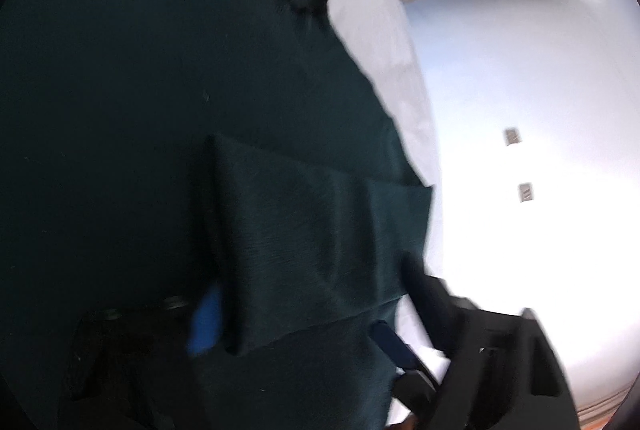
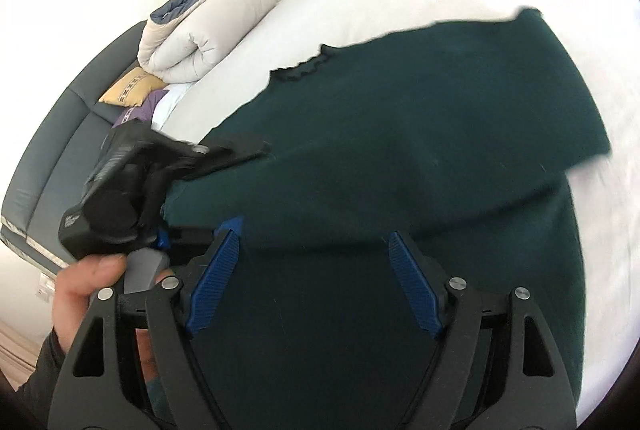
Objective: Fold small clothes
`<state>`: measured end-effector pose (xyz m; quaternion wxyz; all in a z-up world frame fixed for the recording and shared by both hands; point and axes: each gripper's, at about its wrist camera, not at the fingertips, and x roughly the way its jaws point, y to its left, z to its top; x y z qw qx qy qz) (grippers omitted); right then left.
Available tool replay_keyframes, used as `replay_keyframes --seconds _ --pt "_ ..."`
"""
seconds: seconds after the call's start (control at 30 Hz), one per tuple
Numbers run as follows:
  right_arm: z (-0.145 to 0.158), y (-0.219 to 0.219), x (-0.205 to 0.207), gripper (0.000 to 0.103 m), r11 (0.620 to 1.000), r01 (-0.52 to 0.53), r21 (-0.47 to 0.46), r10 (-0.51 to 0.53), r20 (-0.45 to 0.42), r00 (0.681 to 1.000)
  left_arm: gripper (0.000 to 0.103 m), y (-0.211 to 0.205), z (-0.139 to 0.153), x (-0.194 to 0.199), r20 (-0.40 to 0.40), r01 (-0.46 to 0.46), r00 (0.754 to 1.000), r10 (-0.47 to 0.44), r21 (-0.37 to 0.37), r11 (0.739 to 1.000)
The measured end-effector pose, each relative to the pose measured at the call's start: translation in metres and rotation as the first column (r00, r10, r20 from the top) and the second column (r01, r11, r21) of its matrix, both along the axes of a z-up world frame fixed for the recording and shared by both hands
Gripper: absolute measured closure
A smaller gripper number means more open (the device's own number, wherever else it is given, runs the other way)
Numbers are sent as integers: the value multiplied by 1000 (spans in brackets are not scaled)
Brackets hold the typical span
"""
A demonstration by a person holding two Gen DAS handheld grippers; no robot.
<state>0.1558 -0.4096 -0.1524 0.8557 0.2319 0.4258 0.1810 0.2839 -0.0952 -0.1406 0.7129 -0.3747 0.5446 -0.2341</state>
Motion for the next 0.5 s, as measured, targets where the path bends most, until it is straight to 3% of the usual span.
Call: replay_keyframes --seconds 0.03,0.07,0.1,0.2,0.33,0.5 --pt "6 -10 -7 25 1000 11 21 -11 -9 1000 70 -1 -1 0 -10 9 1000 -8 26 1000" --pt "3 -15 -17 25 999 24 48 -23 -19 1000 86 -3 -4 1 -28 13 1000 -11 64 998" --pt "1 -27 -21 25 996 36 78 -34 -28 999 95 -3 -5 2 -35 13 999 -10 78 997" --pt "27 -93 -44 25 984 85 157 -77 -61 995 95 2 5 8 0 19 1000 -19 102 995" --pt "16 -117 -25 26 945 153 291 -125 -112 986 95 21 42 26 104 -8 995 -9 162 987" --pt "13 -149 3 26 866 279 414 -238 -149 960 95 64 73 55 221 -101 975 37 286 953"
